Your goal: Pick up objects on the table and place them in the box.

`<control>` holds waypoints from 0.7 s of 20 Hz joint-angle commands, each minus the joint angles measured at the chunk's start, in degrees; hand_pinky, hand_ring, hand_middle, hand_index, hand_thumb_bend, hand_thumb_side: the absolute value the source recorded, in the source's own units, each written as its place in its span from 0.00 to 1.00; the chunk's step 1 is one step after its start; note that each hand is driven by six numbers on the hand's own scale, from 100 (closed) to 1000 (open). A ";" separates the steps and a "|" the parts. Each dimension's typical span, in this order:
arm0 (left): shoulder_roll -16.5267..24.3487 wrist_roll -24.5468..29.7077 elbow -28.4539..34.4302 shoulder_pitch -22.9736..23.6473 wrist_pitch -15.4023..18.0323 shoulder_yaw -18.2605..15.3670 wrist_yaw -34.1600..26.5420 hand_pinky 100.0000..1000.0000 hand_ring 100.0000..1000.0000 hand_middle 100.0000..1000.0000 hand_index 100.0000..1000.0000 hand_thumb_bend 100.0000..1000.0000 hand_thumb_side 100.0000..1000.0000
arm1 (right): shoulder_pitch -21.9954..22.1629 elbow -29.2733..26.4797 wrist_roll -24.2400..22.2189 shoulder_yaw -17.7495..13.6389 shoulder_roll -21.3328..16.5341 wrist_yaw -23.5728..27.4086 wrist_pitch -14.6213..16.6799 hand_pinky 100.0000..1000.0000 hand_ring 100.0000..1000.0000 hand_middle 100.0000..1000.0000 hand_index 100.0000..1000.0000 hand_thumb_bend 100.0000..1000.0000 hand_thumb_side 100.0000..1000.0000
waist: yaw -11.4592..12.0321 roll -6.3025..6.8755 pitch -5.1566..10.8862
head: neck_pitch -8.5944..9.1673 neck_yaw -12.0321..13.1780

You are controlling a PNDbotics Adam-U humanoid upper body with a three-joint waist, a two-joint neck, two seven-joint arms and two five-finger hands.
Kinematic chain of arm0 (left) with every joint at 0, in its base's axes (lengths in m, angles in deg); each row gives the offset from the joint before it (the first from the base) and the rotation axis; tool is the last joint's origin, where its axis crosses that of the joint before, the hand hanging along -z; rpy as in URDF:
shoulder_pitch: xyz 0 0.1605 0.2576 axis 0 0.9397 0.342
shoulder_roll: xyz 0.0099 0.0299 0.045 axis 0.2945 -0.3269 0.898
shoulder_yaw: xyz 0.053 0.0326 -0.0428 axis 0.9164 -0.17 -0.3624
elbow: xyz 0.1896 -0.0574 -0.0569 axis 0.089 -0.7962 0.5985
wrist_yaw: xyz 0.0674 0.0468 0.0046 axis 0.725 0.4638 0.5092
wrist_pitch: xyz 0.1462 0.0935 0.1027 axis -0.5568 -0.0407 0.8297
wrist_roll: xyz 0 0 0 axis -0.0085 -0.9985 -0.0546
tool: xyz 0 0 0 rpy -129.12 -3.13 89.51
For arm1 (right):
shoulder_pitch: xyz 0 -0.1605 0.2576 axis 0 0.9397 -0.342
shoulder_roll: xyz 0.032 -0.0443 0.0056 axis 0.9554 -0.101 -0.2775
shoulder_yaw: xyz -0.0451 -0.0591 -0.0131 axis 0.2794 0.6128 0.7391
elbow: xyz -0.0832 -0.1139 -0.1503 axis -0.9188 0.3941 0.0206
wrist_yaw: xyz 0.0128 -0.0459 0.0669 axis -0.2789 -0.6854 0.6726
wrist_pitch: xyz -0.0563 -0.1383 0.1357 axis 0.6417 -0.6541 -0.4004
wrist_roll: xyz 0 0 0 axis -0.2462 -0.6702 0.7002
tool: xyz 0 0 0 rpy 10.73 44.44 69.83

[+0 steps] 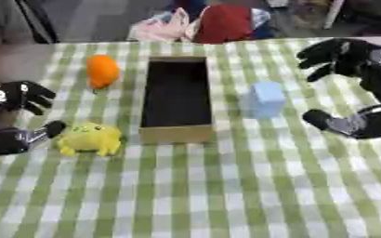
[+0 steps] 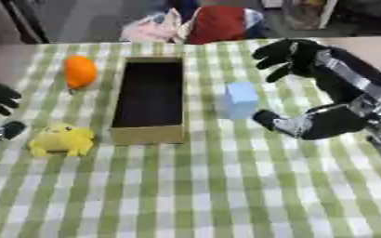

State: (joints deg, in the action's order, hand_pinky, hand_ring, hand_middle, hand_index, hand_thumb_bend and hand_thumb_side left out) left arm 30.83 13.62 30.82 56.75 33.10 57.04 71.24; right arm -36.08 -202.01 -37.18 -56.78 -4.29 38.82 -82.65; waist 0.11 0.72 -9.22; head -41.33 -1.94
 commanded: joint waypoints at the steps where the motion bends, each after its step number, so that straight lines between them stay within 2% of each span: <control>1: 3.03 0.58 0.16 -1.47 -0.06 0.08 2.54 0.63 0.67 0.66 0.72 0.47 0.33 | -0.41 -0.14 -0.16 -0.48 -0.88 -0.29 0.11 0.68 0.79 0.79 0.86 0.38 0.08 | -0.09 0.09 0.89 | -0.22 -0.13; 7: 4.80 1.98 -1.81 -4.31 -0.07 2.85 10.99 0.60 0.66 0.65 0.72 0.44 0.26 | -0.45 0.05 -0.42 -0.34 -0.73 -0.24 0.08 0.68 0.79 0.78 0.87 0.37 0.09 | -0.33 0.13 1.04 | -0.10 0.03; 14: 5.02 6.24 -5.71 -8.66 2.41 7.26 19.24 0.61 0.65 0.65 0.72 0.45 0.24 | -0.49 0.16 -0.68 -0.22 -0.51 -0.02 0.06 0.68 0.79 0.78 0.87 0.37 0.09 | -0.66 0.18 1.13 | -0.14 0.31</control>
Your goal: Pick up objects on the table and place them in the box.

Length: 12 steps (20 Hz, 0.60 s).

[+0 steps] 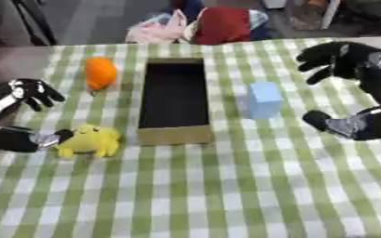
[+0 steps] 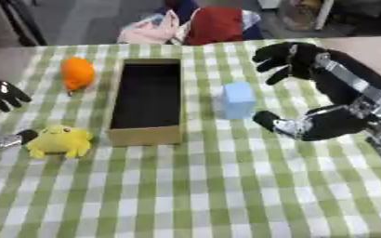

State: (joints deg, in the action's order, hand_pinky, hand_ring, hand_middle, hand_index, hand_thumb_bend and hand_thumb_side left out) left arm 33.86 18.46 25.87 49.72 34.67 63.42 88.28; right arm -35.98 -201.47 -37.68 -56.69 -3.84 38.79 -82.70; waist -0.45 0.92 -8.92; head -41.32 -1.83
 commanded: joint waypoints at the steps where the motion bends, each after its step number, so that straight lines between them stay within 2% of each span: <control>1: 1.81 1.97 -1.46 -2.22 1.28 1.40 2.87 0.61 0.65 0.64 0.72 0.44 0.23 | -0.57 -0.36 -0.21 -0.30 -0.93 0.02 0.10 0.68 0.79 0.78 0.87 0.37 0.10 | -0.10 -0.02 0.84 | -0.14 0.25; 5: 1.18 3.63 -4.47 -4.35 2.60 3.07 5.14 0.61 0.64 0.64 0.72 0.42 0.21 | -0.54 -0.33 -0.27 -0.25 -0.86 0.05 0.08 0.68 0.79 0.79 0.87 0.36 0.10 | -0.08 -0.05 0.87 | -0.20 0.56; 12: 0.21 3.46 -8.84 -6.36 3.83 4.10 8.44 0.61 0.64 0.62 0.72 0.41 0.20 | -0.43 -0.35 -0.22 -0.31 -0.69 0.08 0.08 0.68 0.79 0.78 0.87 0.36 0.10 | -0.18 -0.23 0.82 | -0.20 0.75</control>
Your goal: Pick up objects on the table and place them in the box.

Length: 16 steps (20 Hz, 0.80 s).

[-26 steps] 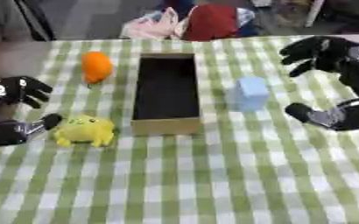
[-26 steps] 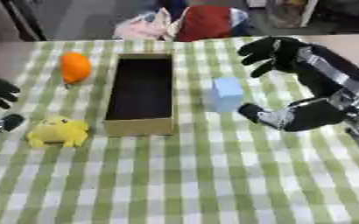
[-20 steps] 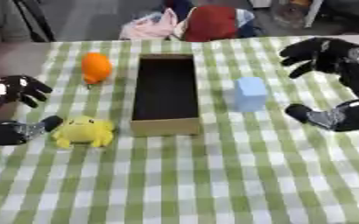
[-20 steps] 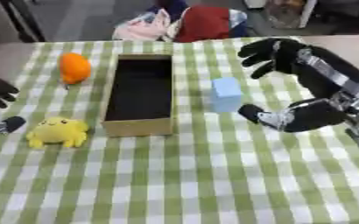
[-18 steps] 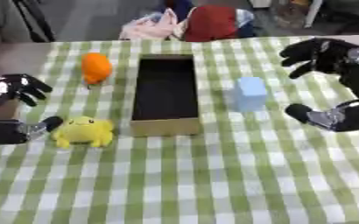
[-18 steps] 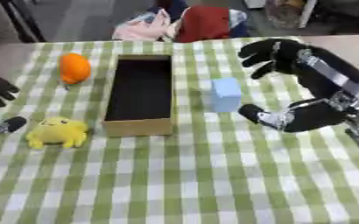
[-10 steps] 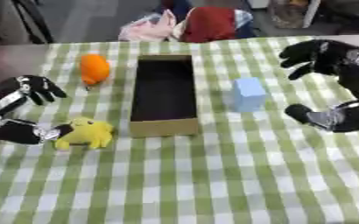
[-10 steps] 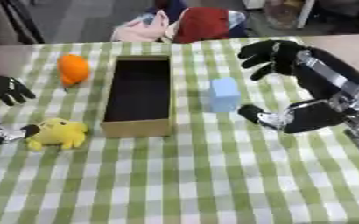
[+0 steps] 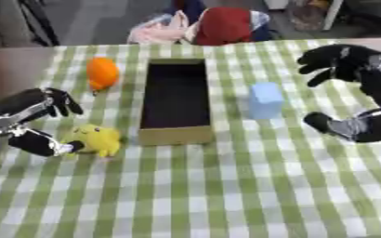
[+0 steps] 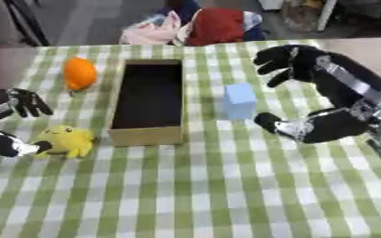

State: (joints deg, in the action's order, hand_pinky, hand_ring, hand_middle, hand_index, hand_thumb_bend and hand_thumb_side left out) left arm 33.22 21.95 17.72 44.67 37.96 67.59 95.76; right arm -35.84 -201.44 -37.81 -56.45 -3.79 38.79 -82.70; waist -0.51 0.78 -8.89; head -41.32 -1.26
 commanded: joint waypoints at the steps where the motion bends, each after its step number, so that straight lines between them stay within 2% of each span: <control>1: 0.73 0.00 -1.22 -1.55 0.74 0.09 1.31 0.61 0.62 0.61 0.72 0.41 0.20 | -0.59 -0.39 -0.11 -0.54 -0.70 0.11 0.08 0.68 0.79 0.78 0.87 0.36 0.10 | -0.15 -0.12 0.80 | -0.20 0.19; 16: -2.23 -2.76 -8.31 -3.99 2.40 1.27 7.76 0.57 0.54 0.53 0.67 0.34 0.14 | -0.62 -0.35 -0.26 -0.37 -0.29 0.14 0.00 0.68 0.79 0.79 0.88 0.35 0.12 | -0.49 -0.45 0.78 | -0.24 0.25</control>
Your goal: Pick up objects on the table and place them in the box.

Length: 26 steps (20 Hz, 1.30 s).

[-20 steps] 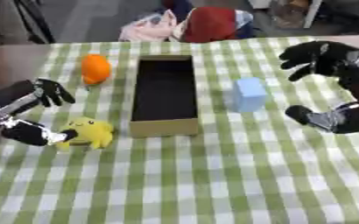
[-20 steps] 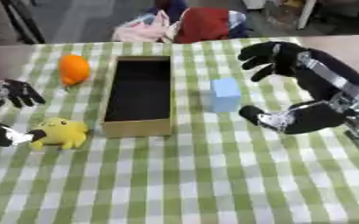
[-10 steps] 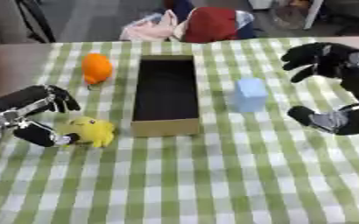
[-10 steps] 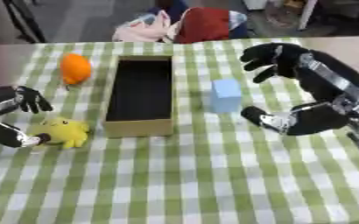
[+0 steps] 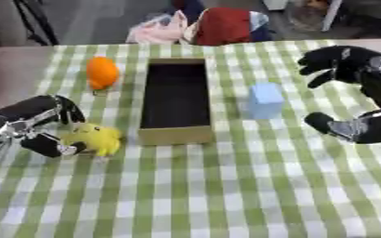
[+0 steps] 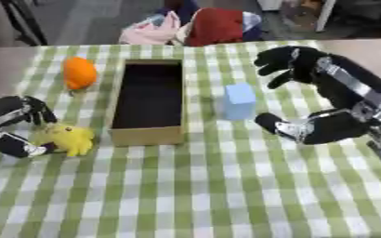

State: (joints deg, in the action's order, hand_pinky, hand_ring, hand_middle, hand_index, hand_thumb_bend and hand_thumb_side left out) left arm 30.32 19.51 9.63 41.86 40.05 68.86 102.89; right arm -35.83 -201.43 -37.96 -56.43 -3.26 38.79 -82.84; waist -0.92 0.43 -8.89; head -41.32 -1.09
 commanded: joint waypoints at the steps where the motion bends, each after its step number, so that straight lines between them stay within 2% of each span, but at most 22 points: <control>1: 0.52 -0.51 -0.44 -1.21 0.37 0.01 0.92 0.57 0.53 0.52 0.66 0.33 0.14 | -0.61 -0.33 -0.07 -0.41 -0.77 0.12 0.12 0.68 0.79 0.78 0.88 0.34 0.12 | -0.10 -0.09 0.78 | -0.26 0.08; 8: -0.43 -5.04 -1.34 -1.16 -0.19 -0.05 2.88 0.49 0.43 0.42 0.56 0.26 0.06 | -0.32 -0.29 0.01 -0.38 -0.61 0.05 0.12 0.68 0.79 0.78 0.88 0.34 0.13 | -0.14 0.00 0.76 | -0.34 -0.16; 12: -0.95 -8.00 -1.00 -1.13 -0.83 0.18 2.18 0.43 0.35 0.33 0.45 0.21 0.02 | -0.23 -0.26 0.04 -0.36 -0.56 0.03 0.07 0.68 0.79 0.78 0.88 0.33 0.13 | -0.18 0.06 0.80 | -0.42 -0.21; 17: -0.81 -10.44 1.21 -0.89 -2.24 -0.26 -0.25 0.39 0.28 0.25 0.38 0.16 0.01 | -0.09 -0.18 0.09 -0.38 -0.47 -0.02 0.05 0.68 0.79 0.78 0.88 0.32 0.14 | -0.24 0.14 0.92 | -0.53 -0.41; 22: 1.36 -8.32 7.29 -1.73 -3.52 -0.60 -5.91 0.38 0.28 0.25 0.38 0.16 0.05 | 0.04 -0.10 -0.02 -0.34 -0.37 0.04 0.12 0.68 0.79 0.78 0.88 0.31 0.14 | -0.39 0.31 1.13 | -0.67 -0.52; 26: 3.21 -6.03 12.05 -4.64 -4.52 -0.85 -10.87 0.38 0.28 0.25 0.38 0.17 0.05 | 0.24 0.05 -0.17 -0.25 -0.25 0.12 0.16 0.68 0.79 0.78 0.88 0.30 0.14 | -0.70 0.40 1.26 | -0.65 -0.56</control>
State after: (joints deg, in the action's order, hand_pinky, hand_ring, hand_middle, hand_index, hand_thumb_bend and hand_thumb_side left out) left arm 31.15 12.83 19.36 38.52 35.78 68.97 93.49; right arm -35.25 -201.08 -37.98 -56.30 -2.77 38.79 -82.84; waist -1.61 0.83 -8.54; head -41.76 -1.59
